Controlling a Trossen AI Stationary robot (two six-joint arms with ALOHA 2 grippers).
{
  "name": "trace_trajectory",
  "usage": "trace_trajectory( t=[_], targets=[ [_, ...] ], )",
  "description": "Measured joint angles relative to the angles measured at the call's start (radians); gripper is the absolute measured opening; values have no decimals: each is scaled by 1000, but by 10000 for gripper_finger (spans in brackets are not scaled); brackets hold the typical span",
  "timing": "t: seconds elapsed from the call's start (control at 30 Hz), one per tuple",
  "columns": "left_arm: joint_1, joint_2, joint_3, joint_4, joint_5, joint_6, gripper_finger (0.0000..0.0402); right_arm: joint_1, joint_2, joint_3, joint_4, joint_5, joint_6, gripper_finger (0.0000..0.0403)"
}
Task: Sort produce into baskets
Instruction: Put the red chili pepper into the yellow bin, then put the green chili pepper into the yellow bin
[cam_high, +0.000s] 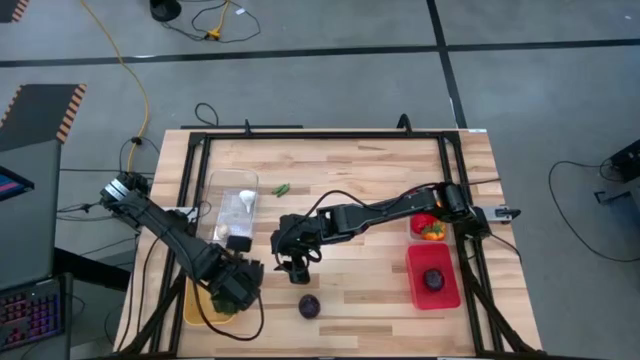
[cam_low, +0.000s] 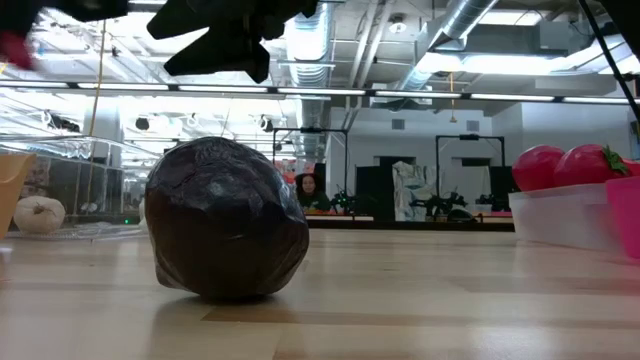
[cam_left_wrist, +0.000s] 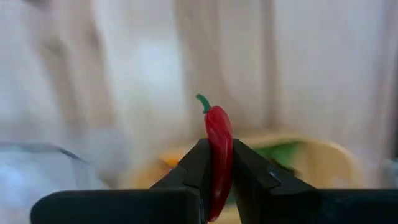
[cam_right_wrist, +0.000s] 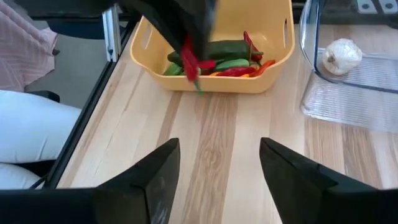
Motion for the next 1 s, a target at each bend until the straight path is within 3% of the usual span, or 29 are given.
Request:
trace_trajectory(
  t=[0.27, 0.37, 0.57, 0.73, 1.0],
  targets=[
    [-25, 0, 0, -86, 322, -358, 42, 0, 1, 0, -58, 0, 0, 249],
    [-46, 0, 0, -150, 355, -422, 57, 0, 1, 0, -78, 0, 0, 249],
    [-80, 0, 0, -207, 253, -453, 118, -1, 2, 0, -84, 0, 1, 249],
    [-63, 0, 0, -193, 159, -336, 163, -1, -3, 0, -131, 0, 2, 249],
    [79, 0, 0, -128, -31, -118, 175, 6, -123, 0, -297, 10, -17, 249]
  ],
)
